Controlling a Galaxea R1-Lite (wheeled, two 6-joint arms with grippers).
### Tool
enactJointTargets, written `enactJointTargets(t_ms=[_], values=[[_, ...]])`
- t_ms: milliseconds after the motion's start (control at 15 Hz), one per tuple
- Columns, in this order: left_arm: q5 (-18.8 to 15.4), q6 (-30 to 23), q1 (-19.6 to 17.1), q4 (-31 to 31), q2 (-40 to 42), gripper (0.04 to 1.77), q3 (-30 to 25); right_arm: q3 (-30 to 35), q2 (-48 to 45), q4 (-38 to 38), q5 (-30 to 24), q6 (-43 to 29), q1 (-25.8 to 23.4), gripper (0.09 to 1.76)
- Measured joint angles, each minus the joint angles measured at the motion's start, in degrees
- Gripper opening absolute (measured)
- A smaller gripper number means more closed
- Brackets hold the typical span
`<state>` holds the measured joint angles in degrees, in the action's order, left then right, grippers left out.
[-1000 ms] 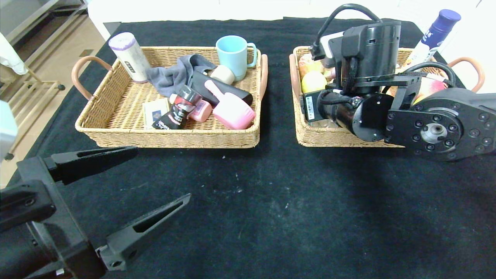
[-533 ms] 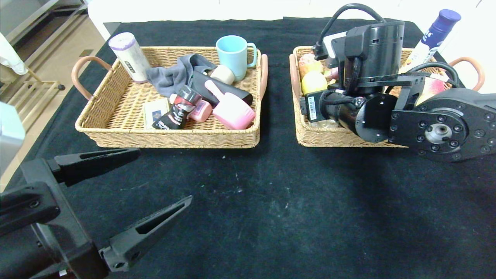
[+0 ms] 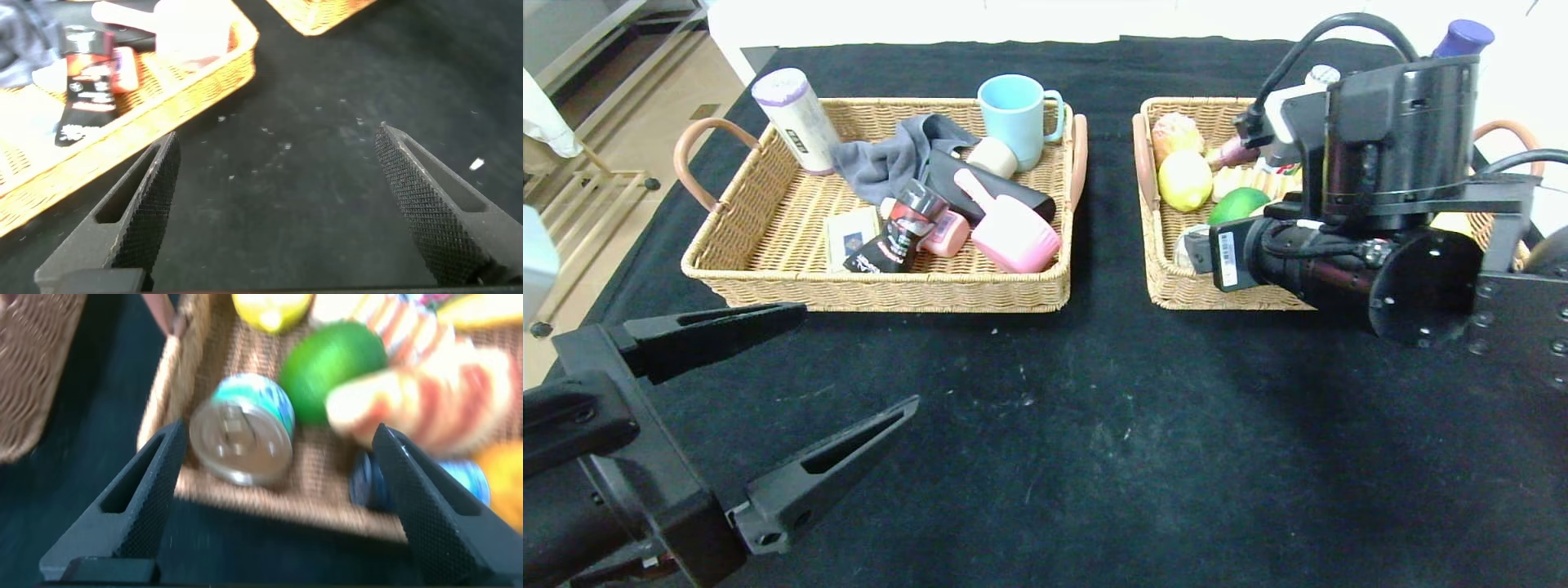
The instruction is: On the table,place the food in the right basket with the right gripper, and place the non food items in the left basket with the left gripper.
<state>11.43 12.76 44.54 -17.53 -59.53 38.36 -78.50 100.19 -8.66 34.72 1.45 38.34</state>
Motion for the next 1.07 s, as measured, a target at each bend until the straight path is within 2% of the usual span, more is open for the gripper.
enactJointTargets(t_ms=[133, 400, 533, 667, 800, 933, 1067], values=[[0.9, -0.1, -1.8, 0.5, 0.3, 1.72, -0.5, 4.6, -4.3, 0.1, -0.7, -1.4, 0.6, 1.68], [3.6, -0.1, -5.9, 1.7, 4.0, 1.72, -2.2, 13.7, -13.9, 0.5, -7.1, -1.7, -0.4, 1.69], [3.8, -0.1, -8.1, 8.5, 7.8, 1.72, -2.5, 17.9, -18.9, 1.4, -11.4, -1.0, -2.0, 1.69], [4.1, -0.1, -9.3, 14.8, 11.5, 1.72, -2.0, 22.1, -24.9, 4.7, -19.1, 1.0, -5.3, 1.7], [5.3, -0.1, -10.8, 16.8, 14.7, 1.72, -1.7, 25.5, -31.5, 10.1, -26.2, 3.0, -9.1, 1.7], [4.9, -0.1, -13.7, 17.3, 17.2, 1.72, -2.0, 27.3, -37.7, 15.6, -29.3, 4.0, -11.2, 1.7], [4.6, 0.1, -16.5, 21.2, 20.2, 1.72, -1.7, 28.2, -43.3, 20.0, -32.7, 5.3, -14.0, 1.7]])
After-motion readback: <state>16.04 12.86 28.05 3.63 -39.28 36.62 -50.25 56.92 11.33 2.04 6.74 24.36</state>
